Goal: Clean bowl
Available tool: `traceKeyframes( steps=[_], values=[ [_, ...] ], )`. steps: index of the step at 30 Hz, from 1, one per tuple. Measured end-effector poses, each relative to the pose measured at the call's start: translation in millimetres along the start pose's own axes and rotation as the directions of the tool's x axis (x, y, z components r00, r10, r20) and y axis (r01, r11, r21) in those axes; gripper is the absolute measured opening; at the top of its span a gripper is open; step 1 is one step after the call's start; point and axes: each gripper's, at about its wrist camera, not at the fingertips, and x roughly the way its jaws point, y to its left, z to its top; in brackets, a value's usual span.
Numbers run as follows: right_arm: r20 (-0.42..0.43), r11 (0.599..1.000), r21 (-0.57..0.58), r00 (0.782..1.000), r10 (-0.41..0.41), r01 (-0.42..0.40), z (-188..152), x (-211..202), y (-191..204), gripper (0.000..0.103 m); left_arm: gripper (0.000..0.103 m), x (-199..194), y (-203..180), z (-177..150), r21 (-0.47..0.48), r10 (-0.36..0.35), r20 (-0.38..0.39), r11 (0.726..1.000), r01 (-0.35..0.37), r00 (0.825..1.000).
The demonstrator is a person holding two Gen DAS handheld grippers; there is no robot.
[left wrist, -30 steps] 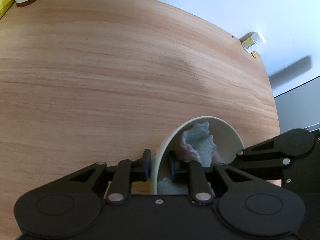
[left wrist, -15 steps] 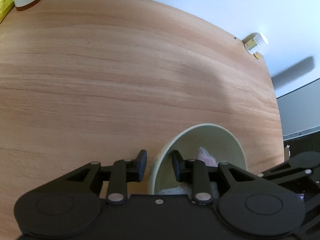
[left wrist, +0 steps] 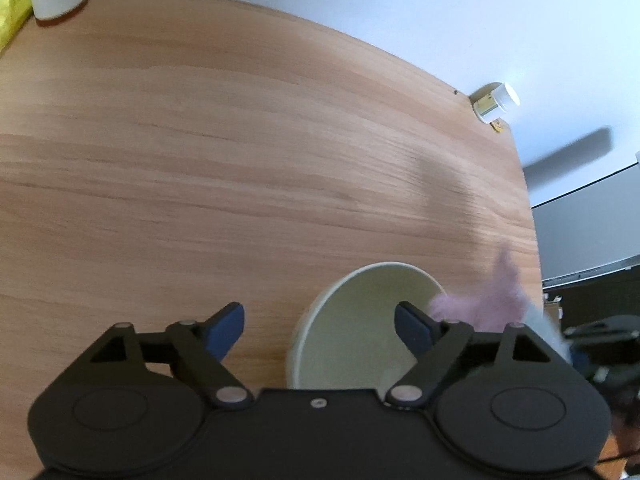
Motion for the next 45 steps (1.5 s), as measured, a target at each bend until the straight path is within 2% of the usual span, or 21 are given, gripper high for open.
traceKeyframes(
  steps=[1, 2, 4, 7, 13, 16, 21, 23, 25, 26, 28, 30, 33, 36, 38, 40, 41, 45],
  values=[
    [0.026, 1.000, 0.012, 1.000, -0.014, 0.014, -2.2, -2.5, -3.8, 0.020, 0.089, -5.8, -1.5, -1.9, 0.019, 0.039, 0.028, 0.999, -0.040, 0.999],
    [0.048, 0.999, 0.030, 0.998, -0.032, 0.031, -9.6, -5.0, -9.7, 0.020, 0.091, -6.9, -3.5, -2.2, 0.023, 0.049, 0.037, 0.998, -0.050, 0.998],
    [0.098, 0.993, 0.092, 0.991, -0.087, 0.078, -16.7, -11.7, -25.6, 0.020, 0.101, -15.8, -4.0, -6.2, 0.045, 0.061, 0.068, 0.997, -0.064, 0.996],
    [0.123, 0.979, 0.116, 0.975, -0.184, 0.170, -13.1, -12.6, -47.9, 0.020, 0.102, -23.1, -6.6, -8.9, 0.075, 0.060, 0.067, 0.995, -0.065, 0.996],
    [0.097, 0.944, 0.126, 0.944, -0.317, 0.304, -17.6, 9.0, -88.7, 0.020, 0.102, -31.1, -14.1, -13.3, 0.112, 0.075, 0.065, 0.990, -0.082, 0.995],
    [0.094, 0.925, 0.111, 0.923, -0.374, 0.364, -10.5, 18.6, -92.8, 0.020, 0.102, -32.2, -15.4, -15.1, 0.121, 0.074, 0.058, 0.989, -0.081, 0.996],
    [0.109, 0.905, 0.089, 0.899, -0.425, 0.417, -13.6, 25.0, -88.4, 0.023, 0.102, -40.2, -16.6, -19.4, 0.131, 0.078, 0.078, 0.987, -0.088, 0.994],
    [0.120, 0.895, 0.083, 0.887, -0.446, 0.439, -16.5, 29.5, -90.3, 0.038, 0.102, -43.4, -17.0, -20.4, 0.123, 0.071, 0.073, 0.989, -0.079, 0.995],
    [0.127, 0.878, 0.068, 0.869, -0.478, 0.473, -18.2, 31.7, -89.3, 0.046, 0.102, -48.0, -15.5, -22.0, 0.112, 0.051, 0.070, 0.992, -0.058, 0.996],
    [0.131, 0.871, 0.060, 0.862, -0.490, 0.487, -18.8, 34.7, -89.3, 0.054, 0.102, -51.8, -14.9, -23.1, 0.113, 0.034, 0.066, 0.993, -0.041, 0.997],
    [0.153, 0.843, 0.054, 0.830, -0.536, 0.535, -22.4, 37.3, -83.3, 0.062, 0.103, -55.8, -17.2, -24.1, 0.124, 0.021, 0.065, 0.992, -0.029, 0.998],
    [0.175, 0.819, 0.063, 0.801, -0.572, 0.571, -25.9, 39.4, -77.7, 0.063, 0.103, -62.0, -18.8, -26.3, 0.136, 0.015, 0.079, 0.990, -0.025, 0.997],
    [0.188, 0.811, 0.093, 0.790, -0.584, 0.577, -34.1, 31.7, -66.5, 0.067, 0.103, -74.1, -20.3, -30.7, 0.141, 0.014, 0.126, 0.990, -0.031, 0.992],
    [0.232, 0.799, 0.089, 0.768, -0.597, 0.594, -47.6, 11.9, -49.7, 0.079, 0.103, -89.0, -21.4, -33.7, 0.111, -0.008, 0.146, 0.994, -0.008, 0.989],
    [0.256, 0.808, 0.068, 0.772, -0.581, 0.585, -54.7, 0.9, -39.4, 0.089, 0.103, -101.8, -23.7, -36.7, 0.082, -0.018, 0.172, 0.997, 0.004, 0.985],
    [0.273, 0.825, 0.044, 0.788, -0.552, 0.563, -60.7, -10.2, -29.0, 0.098, 0.103, -114.7, -30.6, -39.9, 0.075, -0.001, 0.194, 0.997, -0.014, 0.981],
    [0.281, 0.842, 0.028, 0.805, -0.523, 0.538, -64.0, -17.3, -20.1, 0.101, 0.103, -119.8, -35.3, -42.4, 0.084, 0.009, 0.202, 0.996, -0.027, 0.979],
    [0.300, 0.900, 0.015, 0.857, -0.420, 0.435, -76.2, -43.1, 3.3, 0.103, 0.103, -129.2, -51.5, -51.5, 0.099, 0.062, 0.200, 0.992, -0.083, 0.978]
  ],
)
